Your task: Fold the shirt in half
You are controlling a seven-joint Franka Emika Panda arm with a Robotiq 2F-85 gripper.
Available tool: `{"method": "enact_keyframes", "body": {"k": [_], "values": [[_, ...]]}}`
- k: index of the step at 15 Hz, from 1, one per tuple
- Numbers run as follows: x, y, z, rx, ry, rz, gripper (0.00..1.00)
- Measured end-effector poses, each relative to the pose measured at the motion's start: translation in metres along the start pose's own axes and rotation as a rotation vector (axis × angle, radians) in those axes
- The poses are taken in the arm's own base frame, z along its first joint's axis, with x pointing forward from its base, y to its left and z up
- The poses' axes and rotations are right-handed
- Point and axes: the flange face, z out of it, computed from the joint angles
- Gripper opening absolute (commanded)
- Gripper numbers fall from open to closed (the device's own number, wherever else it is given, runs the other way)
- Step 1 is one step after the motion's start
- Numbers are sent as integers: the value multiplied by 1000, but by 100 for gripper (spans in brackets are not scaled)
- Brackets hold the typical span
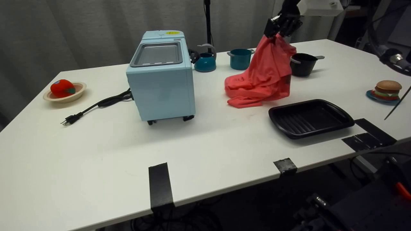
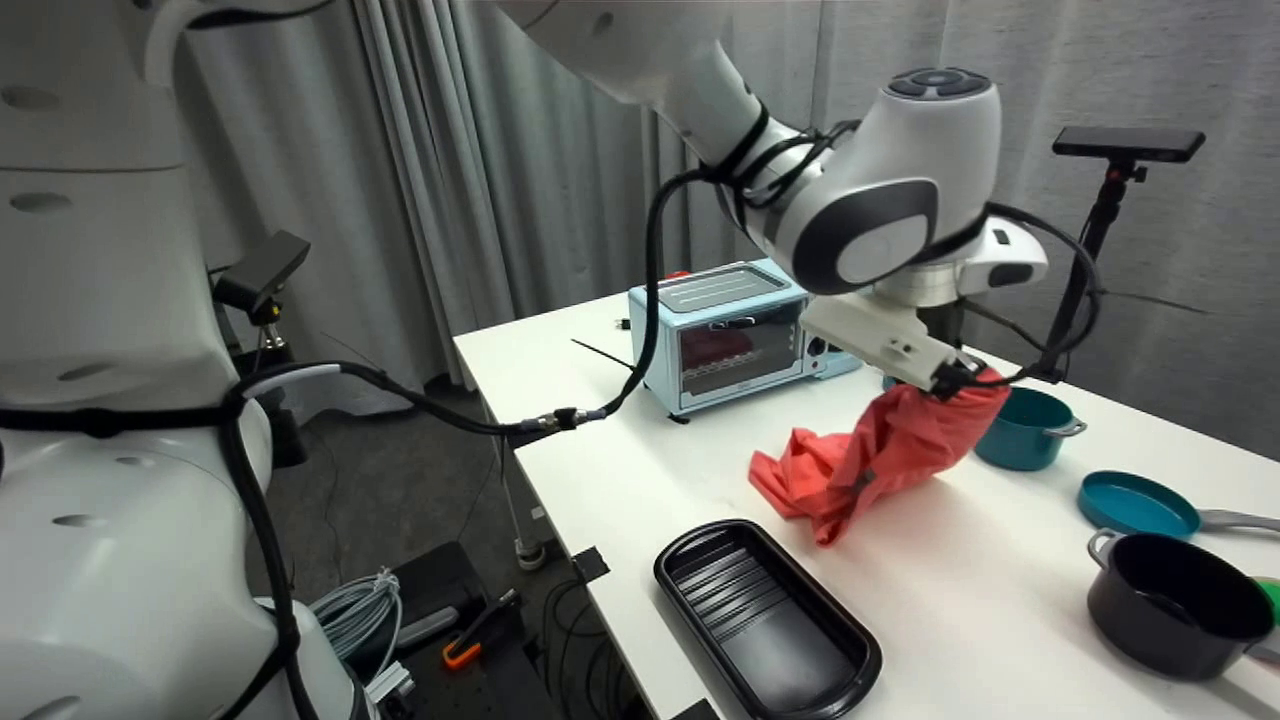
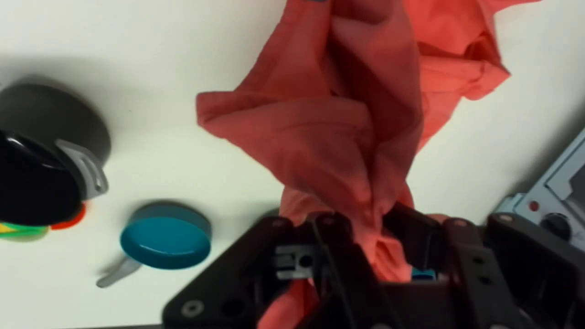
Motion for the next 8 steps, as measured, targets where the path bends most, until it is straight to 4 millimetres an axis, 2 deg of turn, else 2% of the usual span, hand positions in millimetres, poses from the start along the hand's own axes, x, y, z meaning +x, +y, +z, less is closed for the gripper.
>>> {"method": "enact_keyframes", "body": {"k": [1, 2, 3, 5, 8], "values": [[-3, -23, -5, 8, 14, -40, 3], [-8, -45, -7, 14, 24, -78, 7], [-15, -67, -6, 18, 28, -121, 37], [-35, -106, 5, 9, 36, -213, 45], [-72, -146, 25, -23, 57, -343, 68]]}}
